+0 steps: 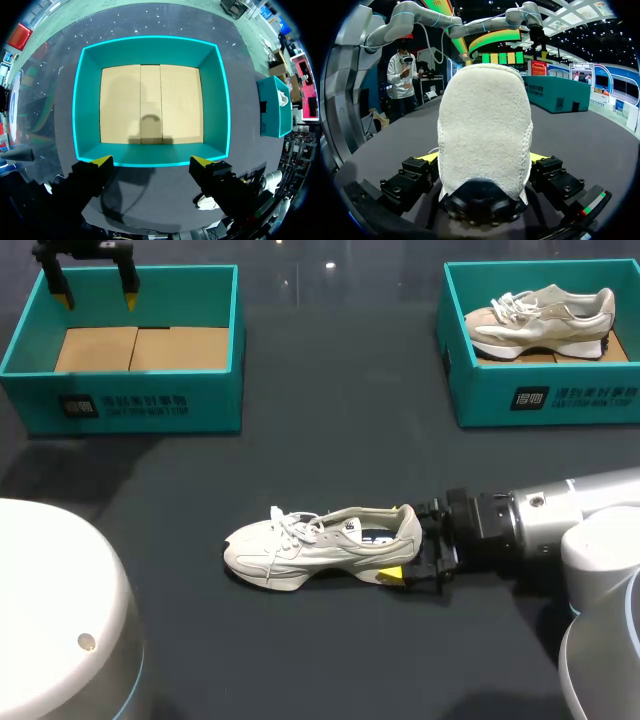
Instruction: Take the shoe out of the shoebox, open the shoe tongue, remove and reinsert the insole, then place the shoe into the shoebox
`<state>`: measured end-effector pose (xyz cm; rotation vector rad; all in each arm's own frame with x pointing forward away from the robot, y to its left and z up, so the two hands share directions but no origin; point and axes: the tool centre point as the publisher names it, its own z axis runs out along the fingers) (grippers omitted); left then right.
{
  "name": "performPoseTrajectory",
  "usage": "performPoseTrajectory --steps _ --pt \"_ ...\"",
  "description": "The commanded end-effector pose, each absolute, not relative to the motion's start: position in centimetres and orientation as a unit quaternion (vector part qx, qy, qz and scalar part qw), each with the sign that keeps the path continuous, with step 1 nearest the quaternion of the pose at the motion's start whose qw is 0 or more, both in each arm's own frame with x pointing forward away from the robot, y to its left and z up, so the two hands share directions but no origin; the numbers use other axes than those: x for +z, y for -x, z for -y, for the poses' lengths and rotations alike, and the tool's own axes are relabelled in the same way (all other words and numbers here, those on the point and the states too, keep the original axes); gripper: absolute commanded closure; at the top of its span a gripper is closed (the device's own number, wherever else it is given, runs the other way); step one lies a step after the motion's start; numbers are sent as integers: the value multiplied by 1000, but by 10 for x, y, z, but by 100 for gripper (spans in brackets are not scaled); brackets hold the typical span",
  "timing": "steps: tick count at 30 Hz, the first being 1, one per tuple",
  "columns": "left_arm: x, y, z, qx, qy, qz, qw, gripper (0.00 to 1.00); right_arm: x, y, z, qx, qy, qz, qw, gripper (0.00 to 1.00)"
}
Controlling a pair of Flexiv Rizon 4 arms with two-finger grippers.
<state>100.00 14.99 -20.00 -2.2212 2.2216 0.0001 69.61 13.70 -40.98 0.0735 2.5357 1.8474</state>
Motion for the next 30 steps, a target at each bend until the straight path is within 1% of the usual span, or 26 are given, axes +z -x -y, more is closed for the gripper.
performPoseTrajectory --steps 1,2,3,5,7,8,9,10,29,30 --pt "-200 -1000 -150 0 707 -707 0 0 -411 -697 -141 587 -24 -810 1 0" --pt "-200 -1000 -150 0 707 -707 0 0 -412 -697 -142 587 -25 -809 1 5" --pt "-200 -1000 -150 0 707 -707 0 0 -412 -697 -142 587 -25 -809 2 13" --pt "-200 -1000 -150 0 707 -707 0 0 -413 -697 -142 586 -27 -810 2 53" --pt "-200 -1000 -150 0 707 -707 0 0 -413 -698 -142 585 -28 -810 2 62" --pt "-200 -1000 -150 0 707 -707 0 0 -413 -698 -142 585 -29 -811 3 68" --pt "-200 -1000 -150 0 707 -707 0 0 -413 -698 -142 585 -29 -811 3 80" --pt "-200 -1000 -150 0 707 -707 0 0 -413 -698 -142 585 -30 -811 3 100" --pt "-200 -1000 -150 0 707 -707 0 0 -412 -699 -143 587 -28 -809 -3 100" --pt "-199 -995 -143 2 707 -708 -2 0 -412 -699 -143 587 -28 -809 -3 100"
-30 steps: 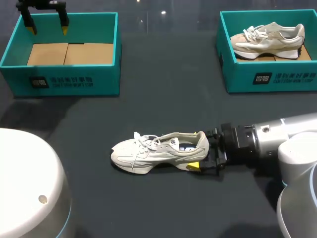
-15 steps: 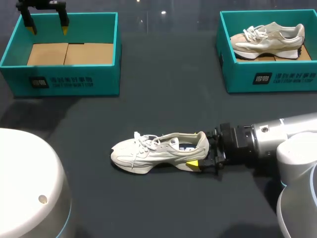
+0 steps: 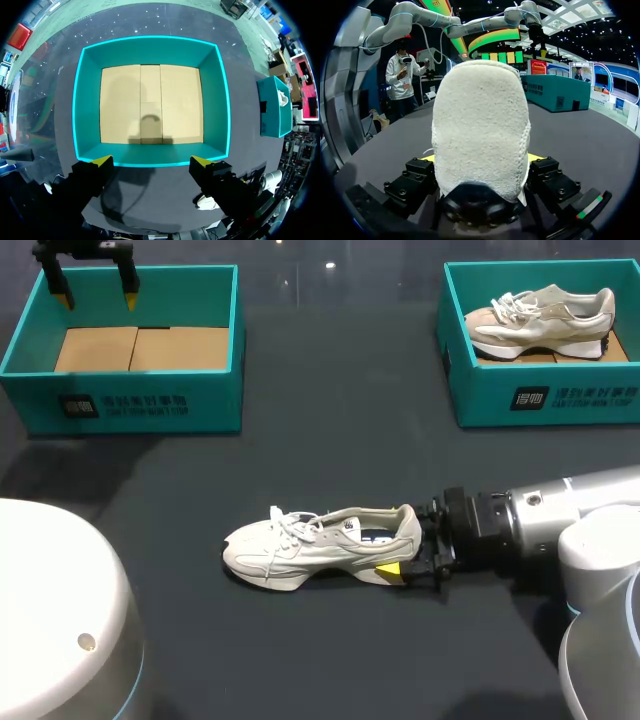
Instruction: Take the shoe out of the shoebox, open the shoe tongue, remove and reinsert the insole, then place the shoe into the shoebox
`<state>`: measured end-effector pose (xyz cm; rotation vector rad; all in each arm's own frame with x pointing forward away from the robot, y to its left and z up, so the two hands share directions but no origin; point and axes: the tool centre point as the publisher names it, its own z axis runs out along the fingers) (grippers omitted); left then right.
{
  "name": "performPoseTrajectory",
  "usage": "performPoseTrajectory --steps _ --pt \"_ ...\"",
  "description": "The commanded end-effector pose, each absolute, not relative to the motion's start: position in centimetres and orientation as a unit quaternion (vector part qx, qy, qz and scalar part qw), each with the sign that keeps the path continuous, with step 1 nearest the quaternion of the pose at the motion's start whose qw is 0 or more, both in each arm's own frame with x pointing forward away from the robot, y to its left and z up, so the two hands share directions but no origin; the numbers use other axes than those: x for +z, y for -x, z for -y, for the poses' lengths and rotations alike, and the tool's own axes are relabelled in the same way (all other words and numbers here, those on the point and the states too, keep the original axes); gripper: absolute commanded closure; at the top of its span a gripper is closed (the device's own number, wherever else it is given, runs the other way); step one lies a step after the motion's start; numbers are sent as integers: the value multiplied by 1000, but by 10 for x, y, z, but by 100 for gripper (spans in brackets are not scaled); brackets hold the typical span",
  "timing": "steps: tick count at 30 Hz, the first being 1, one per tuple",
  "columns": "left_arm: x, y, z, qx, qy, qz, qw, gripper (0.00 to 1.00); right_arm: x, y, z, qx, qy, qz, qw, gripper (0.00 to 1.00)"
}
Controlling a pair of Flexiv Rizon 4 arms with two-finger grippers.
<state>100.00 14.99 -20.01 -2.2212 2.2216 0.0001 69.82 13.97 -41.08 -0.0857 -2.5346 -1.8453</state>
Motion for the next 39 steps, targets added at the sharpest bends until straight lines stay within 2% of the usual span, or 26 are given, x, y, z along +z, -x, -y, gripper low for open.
performPoseTrajectory --steps 1,10,20,35,39 --pt "-199 -988 -135 2 707 -707 -1 0 -412 -699 -143 -587 28 809 3 100" --pt "-198 -927 -78 -11 693 -720 9 0 -412 -699 -143 -587 28 809 3 100" --pt "-200 -863 -17 2 668 -742 -61 0 -412 -699 -143 -587 28 809 3 100" --pt "-200 -863 -17 2 668 -742 -61 0 -412 -699 -143 -587 28 809 3 100" --pt "-198 -823 12 -6 665 -746 -36 0 -412 -699 -143 -587 28 809 3 100"
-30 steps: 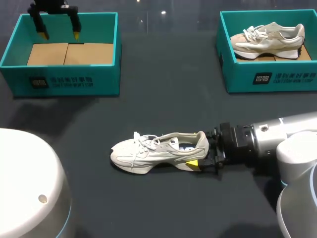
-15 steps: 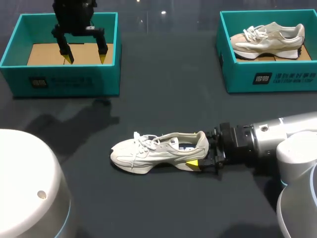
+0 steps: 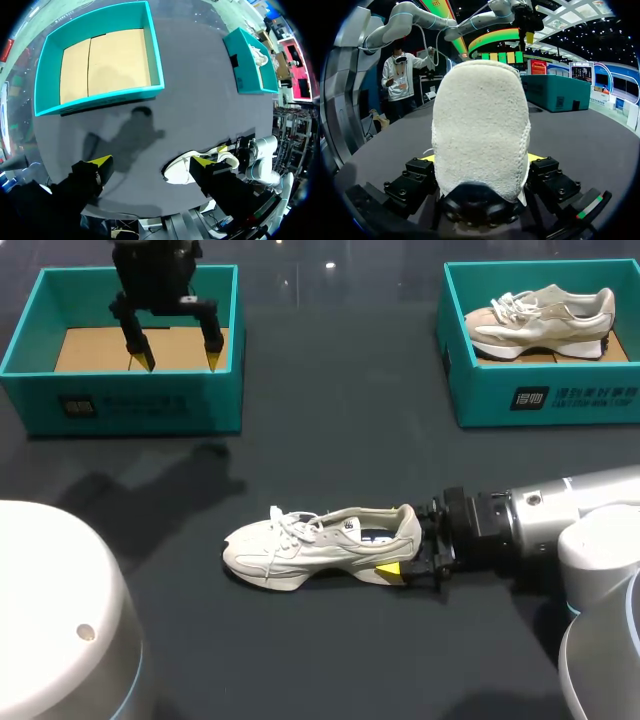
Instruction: Take the shoe out of the shoebox, open the shoe tongue, remove and reinsert the insole, then place the shoe into the shoebox
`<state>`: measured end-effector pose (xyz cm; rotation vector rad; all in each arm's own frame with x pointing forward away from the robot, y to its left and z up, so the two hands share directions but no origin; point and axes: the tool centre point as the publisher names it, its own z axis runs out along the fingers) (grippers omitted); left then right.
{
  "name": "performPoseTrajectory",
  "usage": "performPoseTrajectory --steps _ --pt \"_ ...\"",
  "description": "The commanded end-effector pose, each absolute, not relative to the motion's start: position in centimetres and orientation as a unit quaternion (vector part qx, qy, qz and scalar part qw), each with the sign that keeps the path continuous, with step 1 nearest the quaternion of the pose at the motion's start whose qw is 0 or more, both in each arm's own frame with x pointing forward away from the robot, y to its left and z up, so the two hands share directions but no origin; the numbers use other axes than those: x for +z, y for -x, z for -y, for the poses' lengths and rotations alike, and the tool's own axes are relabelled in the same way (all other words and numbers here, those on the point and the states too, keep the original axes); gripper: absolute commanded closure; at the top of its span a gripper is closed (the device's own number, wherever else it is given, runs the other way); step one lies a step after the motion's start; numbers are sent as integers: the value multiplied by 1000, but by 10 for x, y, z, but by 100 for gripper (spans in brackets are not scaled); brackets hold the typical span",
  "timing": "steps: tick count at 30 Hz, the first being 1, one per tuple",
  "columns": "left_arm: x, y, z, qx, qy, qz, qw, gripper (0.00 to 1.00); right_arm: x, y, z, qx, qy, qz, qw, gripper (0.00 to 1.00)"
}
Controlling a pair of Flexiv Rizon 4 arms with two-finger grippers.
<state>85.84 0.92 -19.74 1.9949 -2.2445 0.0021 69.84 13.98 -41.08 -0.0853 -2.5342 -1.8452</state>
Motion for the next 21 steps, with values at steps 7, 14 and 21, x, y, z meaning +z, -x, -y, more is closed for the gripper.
performPoseTrajectory --steps 7,14,21 --pt "-203 -769 52 7 -659 751 36 0 -412 -699 -143 -587 28 809 3 100" --pt "-216 -737 81 -8 -661 749 42 0 -412 -699 -143 -587 28 809 3 100" --pt "-218 -729 88 -8 -667 743 49 0 -412 -699 -143 -587 28 809 3 100"
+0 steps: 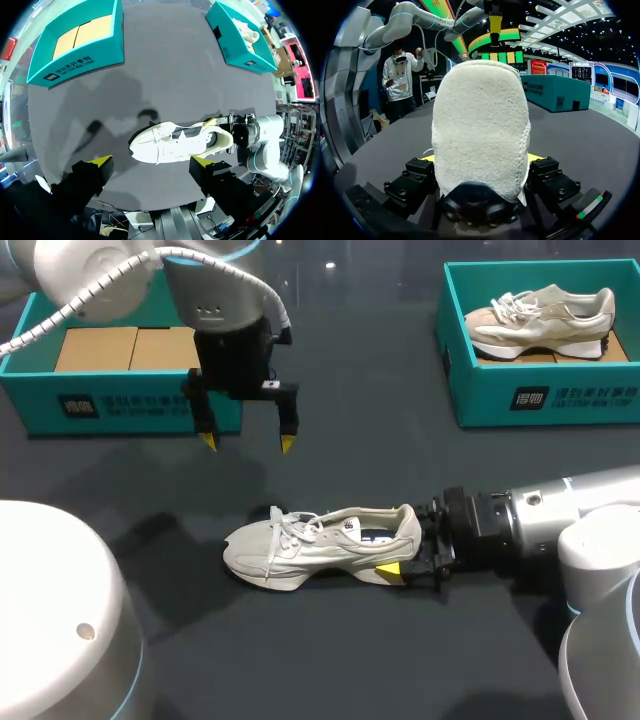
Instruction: Take the shoe out of the shoebox, open the shoe tongue, remove and reinsert the insole, then place the shoe into the shoebox
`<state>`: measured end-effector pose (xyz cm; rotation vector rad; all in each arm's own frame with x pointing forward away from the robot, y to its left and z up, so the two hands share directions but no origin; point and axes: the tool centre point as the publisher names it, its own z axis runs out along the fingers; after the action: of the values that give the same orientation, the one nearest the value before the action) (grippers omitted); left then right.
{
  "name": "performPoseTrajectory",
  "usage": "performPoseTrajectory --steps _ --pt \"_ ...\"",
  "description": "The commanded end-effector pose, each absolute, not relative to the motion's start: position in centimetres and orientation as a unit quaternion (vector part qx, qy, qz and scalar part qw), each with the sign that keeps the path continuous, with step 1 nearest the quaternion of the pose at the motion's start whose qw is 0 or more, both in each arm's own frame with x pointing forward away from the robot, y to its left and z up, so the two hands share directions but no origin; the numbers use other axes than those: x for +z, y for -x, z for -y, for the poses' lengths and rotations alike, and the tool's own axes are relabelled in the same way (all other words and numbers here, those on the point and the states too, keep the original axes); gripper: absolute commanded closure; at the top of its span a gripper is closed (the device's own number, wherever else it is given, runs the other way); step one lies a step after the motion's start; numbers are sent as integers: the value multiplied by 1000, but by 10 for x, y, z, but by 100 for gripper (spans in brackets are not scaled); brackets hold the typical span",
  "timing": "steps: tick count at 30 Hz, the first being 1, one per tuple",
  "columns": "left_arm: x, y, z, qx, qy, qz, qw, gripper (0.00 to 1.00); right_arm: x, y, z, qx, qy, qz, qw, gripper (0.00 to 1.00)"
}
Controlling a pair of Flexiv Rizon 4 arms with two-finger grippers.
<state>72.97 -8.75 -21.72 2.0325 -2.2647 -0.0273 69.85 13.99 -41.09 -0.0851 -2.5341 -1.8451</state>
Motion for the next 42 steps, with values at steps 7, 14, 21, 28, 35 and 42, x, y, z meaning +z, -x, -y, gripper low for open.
performPoseTrajectory --steps 7,14,21,28,35,42 --pt "-218 -729 88 -8 -667 743 49 0 -412 -699 -143 -587 28 809 3 100" --pt "-227 -707 125 -28 -651 757 53 0 -412 -699 -143 -587 28 809 3 100" --pt "-248 -696 157 -66 -658 749 42 0 -412 -699 -143 -587 28 809 3 100" --pt "-267 -687 180 -87 -664 741 49 0 -412 -699 -143 -587 28 809 3 100" --pt "-291 -672 199 -120 -679 724 31 0 -412 -699 -143 -587 28 809 3 100" --pt "-310 -672 208 -131 -703 699 16 0 -412 -699 -143 -587 28 809 3 100"
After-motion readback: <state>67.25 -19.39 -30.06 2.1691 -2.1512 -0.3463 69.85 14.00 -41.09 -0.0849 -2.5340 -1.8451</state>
